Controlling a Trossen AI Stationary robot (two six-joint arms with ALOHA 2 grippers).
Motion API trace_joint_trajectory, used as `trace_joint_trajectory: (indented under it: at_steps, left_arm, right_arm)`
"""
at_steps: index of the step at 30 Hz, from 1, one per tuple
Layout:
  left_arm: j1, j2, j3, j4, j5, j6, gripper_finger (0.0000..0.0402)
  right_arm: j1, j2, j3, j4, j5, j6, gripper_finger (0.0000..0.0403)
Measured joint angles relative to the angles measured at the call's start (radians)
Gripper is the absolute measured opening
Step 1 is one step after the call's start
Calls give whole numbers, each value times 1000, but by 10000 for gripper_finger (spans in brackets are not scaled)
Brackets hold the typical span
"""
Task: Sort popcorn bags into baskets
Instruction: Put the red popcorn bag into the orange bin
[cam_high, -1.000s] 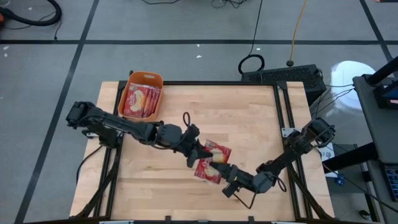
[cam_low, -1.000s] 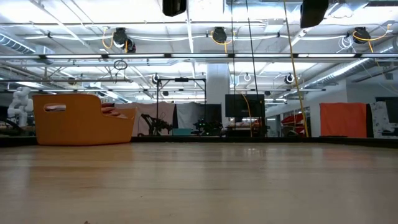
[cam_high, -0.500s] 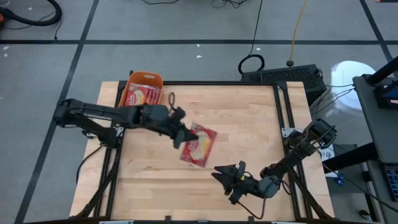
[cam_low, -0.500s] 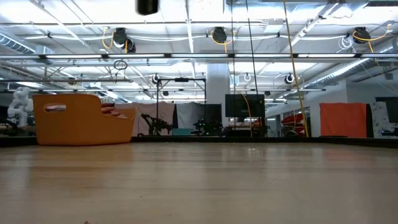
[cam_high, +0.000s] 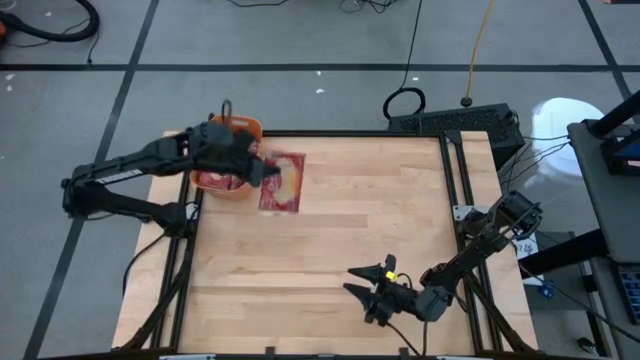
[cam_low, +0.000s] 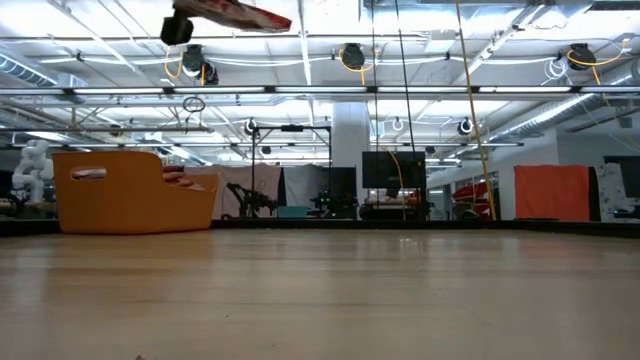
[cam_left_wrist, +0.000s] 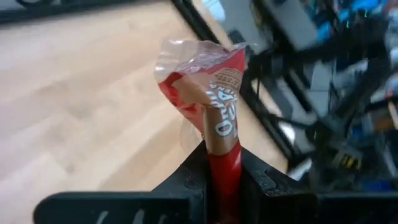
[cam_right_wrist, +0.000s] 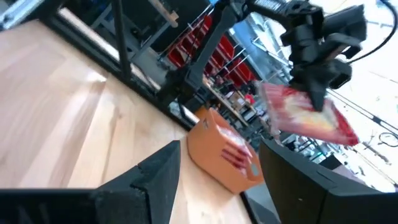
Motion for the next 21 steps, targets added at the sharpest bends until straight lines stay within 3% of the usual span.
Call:
trace_joint_trajectory:
  at_steps: [3,11,17,21]
  left_arm:
    - [66,-37,-2,-108,10,39,46]
    - [176,-131,0,-152,31,165,46]
    - [250,-176,0,-187,32,258,46]
    - [316,-174,0,-247,32,247,46]
  right_arm:
    - [0,0,-32,13,-1,25,212]
    - [-20,0,-132,123,-12,50,212]
    - [-55,0,-212,184,-111,120,212]
    - [-80,0,-261,184,-120,162,212]
